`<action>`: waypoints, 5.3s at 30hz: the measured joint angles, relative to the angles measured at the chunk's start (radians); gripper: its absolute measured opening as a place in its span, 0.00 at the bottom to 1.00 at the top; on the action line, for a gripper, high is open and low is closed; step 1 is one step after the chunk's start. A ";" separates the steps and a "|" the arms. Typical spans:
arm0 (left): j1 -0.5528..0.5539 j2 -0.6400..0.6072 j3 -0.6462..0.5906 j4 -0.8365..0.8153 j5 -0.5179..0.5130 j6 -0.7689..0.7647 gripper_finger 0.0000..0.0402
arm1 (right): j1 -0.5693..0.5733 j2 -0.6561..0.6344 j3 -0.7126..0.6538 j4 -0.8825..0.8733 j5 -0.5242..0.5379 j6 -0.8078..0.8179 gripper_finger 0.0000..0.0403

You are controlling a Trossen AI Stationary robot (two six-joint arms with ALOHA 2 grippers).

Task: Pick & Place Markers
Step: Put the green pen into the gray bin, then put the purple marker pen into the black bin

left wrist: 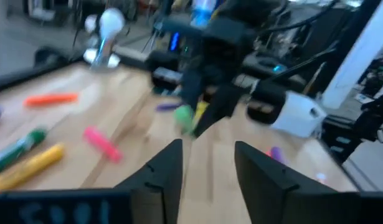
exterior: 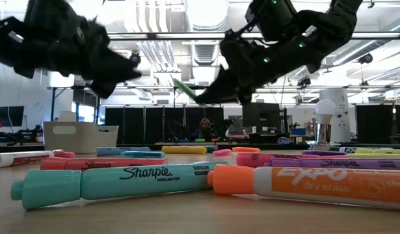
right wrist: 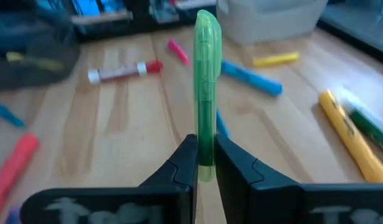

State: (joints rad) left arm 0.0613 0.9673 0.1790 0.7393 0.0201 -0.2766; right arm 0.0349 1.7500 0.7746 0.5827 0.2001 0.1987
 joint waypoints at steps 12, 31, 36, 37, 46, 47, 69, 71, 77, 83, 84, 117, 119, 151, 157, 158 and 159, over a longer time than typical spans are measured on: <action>-0.109 0.208 0.116 0.160 -0.119 0.131 0.38 | 0.023 0.006 0.002 0.148 -0.022 -0.028 0.09; -0.109 0.432 0.262 0.212 -0.127 0.202 0.32 | 0.047 0.005 0.002 0.157 -0.026 -0.066 0.09; -0.109 0.425 0.259 0.230 -0.146 0.210 0.16 | 0.051 0.004 0.002 0.161 -0.022 -0.067 0.10; -0.110 0.421 0.259 0.229 -0.141 0.208 0.12 | 0.051 0.004 0.002 0.163 -0.019 -0.068 0.11; -0.109 0.381 0.261 0.215 -0.163 0.228 0.12 | 0.050 0.002 0.003 0.154 -0.013 -0.068 0.25; -0.109 0.369 0.264 0.195 -0.171 0.233 0.12 | 0.050 0.002 0.003 0.153 -0.013 -0.068 0.27; 0.252 0.084 0.642 -1.364 -0.683 -0.018 0.12 | 0.050 0.003 0.002 0.084 -0.017 -0.071 0.31; 0.332 0.085 0.625 -1.372 -0.674 -0.013 0.12 | 0.050 0.003 0.002 0.084 -0.017 -0.071 0.30; 0.532 0.087 0.563 -1.371 -0.606 0.027 0.13 | 0.050 0.003 0.002 0.082 -0.016 -0.077 0.27; 0.673 0.087 0.472 -1.307 -0.596 0.073 0.13 | 0.050 0.004 0.002 0.082 -0.016 -0.079 0.25; 0.690 0.087 0.455 -1.286 -0.582 0.080 0.13 | 0.050 0.004 0.002 0.082 -0.016 -0.079 0.25; 0.689 0.028 0.524 -1.388 -0.554 0.146 0.16 | 0.050 0.004 0.002 0.078 -0.016 -0.097 0.17; 0.650 -0.011 0.518 -1.378 -0.553 0.134 0.12 | 0.050 0.004 0.002 0.078 -0.016 -0.097 0.17; -0.058 -0.233 -0.152 -0.043 -0.354 0.254 0.00 | 0.050 -0.066 0.004 0.037 0.121 -0.098 0.36; -0.058 -0.224 -0.152 -0.047 -0.354 0.253 0.00 | 0.051 -0.210 0.005 -0.138 0.125 -0.045 0.45; -0.058 -0.224 -0.152 -0.048 -0.354 0.253 0.00 | 0.051 -0.240 0.005 -0.183 0.125 -0.033 0.46; -0.058 -0.224 -0.152 -0.048 -0.354 0.252 0.00 | 0.051 -0.268 0.004 -0.222 0.125 -0.022 0.47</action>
State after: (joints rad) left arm 0.0036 0.7437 0.0273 0.6915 -0.3340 -0.0242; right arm 0.0858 1.4822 0.7788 0.3608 0.3252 0.1769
